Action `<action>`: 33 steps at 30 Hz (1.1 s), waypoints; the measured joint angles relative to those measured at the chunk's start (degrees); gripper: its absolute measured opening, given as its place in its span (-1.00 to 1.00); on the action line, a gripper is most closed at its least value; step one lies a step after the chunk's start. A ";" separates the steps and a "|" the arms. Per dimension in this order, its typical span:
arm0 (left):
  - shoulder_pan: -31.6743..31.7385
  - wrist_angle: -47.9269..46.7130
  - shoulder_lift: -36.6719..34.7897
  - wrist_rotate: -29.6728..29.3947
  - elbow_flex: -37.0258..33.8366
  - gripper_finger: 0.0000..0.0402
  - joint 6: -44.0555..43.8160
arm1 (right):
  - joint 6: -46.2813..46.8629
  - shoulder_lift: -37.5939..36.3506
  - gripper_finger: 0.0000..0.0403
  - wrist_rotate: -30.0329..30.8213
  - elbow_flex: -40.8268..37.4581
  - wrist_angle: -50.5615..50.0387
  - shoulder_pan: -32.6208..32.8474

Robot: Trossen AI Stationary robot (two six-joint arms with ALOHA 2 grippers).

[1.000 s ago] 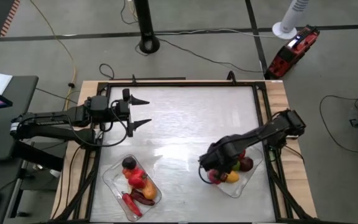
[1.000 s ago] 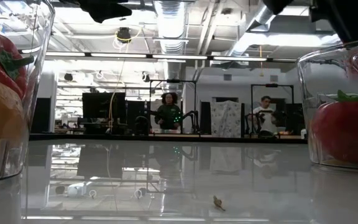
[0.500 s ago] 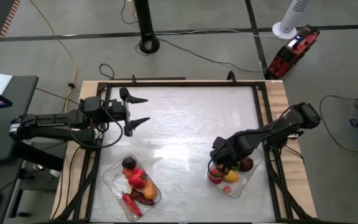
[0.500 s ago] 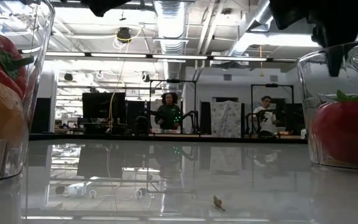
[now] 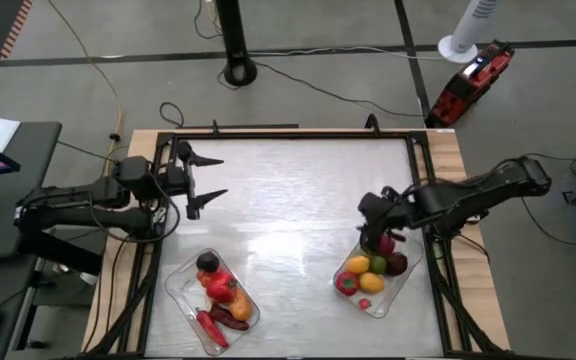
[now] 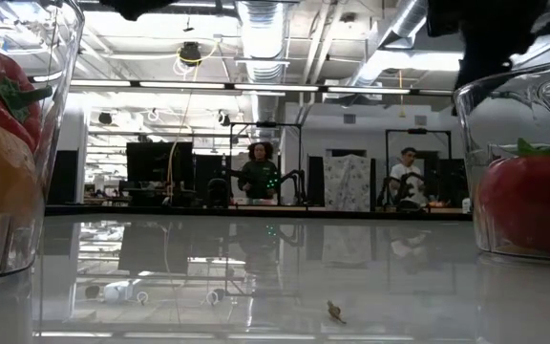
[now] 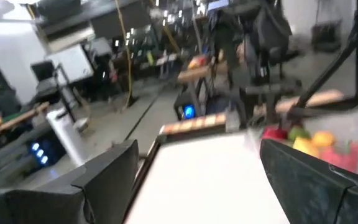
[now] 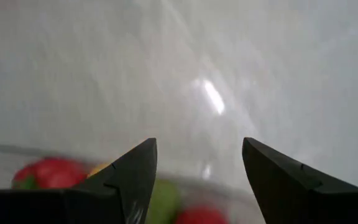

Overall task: Sort produce into baskets
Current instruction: Return to Home Position

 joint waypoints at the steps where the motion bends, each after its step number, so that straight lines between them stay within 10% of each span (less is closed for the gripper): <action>1: 0.00 -1.75 -0.52 -0.69 0.00 0.62 0.40 | -2.25 -1.44 0.31 0.62 -1.16 1.84 -1.20; 17: 0.00 -5.94 -0.41 -19.31 -0.02 0.62 -10.23 | -45.91 -11.82 0.27 -21.67 -20.17 48.91 -25.76; 33: -0.24 4.03 -3.40 -20.91 -10.31 0.62 -20.32 | -49.74 -19.12 0.06 -32.70 -30.63 63.82 -36.40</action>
